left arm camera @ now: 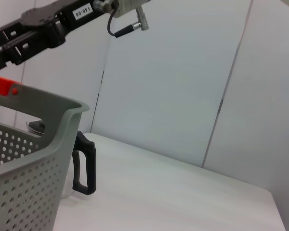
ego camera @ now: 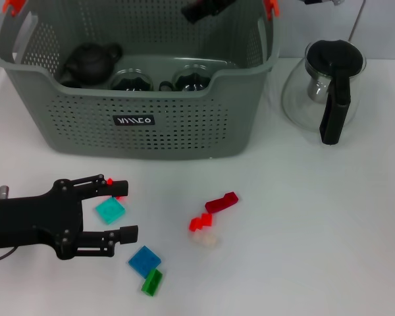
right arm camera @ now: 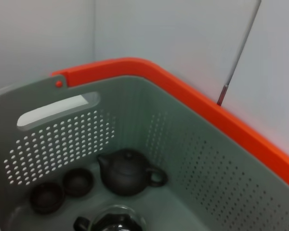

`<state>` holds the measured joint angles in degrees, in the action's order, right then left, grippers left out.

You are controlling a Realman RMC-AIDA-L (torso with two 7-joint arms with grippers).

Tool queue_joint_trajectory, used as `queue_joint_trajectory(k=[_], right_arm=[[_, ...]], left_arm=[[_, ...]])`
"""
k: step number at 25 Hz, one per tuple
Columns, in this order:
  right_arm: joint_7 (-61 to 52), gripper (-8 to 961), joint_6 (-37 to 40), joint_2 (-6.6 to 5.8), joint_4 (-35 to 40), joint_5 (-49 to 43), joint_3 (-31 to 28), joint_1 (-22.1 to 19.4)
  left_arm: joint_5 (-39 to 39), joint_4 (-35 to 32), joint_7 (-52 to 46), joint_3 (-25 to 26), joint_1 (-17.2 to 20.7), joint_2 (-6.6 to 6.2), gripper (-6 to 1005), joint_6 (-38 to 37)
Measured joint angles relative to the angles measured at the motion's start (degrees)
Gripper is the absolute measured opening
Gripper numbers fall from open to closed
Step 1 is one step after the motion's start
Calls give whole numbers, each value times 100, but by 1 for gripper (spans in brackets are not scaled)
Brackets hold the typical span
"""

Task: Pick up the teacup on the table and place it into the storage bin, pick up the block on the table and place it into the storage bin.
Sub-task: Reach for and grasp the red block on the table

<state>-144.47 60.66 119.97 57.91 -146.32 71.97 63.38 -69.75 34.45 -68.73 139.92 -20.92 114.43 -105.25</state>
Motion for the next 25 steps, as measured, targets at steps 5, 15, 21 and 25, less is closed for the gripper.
queue_joint_trajectory(k=[5, 15, 21, 25], right_arm=[[412, 816, 706, 4, 664, 403, 10, -306], [1277, 941, 3574, -163, 2241, 1210, -272, -1170], [1770, 941, 4432, -184, 2163, 839, -275, -1141], [2147, 941, 4490, -97, 1767, 426, -132, -953]], left_arm=[[2, 0, -10, -1, 31, 0, 854, -20], [-9, 0, 14, 59, 185, 37, 855, -16], [5, -74, 36, 283, 201, 52, 855, 22], [-3, -185, 39, 295, 203, 53, 855, 58]])
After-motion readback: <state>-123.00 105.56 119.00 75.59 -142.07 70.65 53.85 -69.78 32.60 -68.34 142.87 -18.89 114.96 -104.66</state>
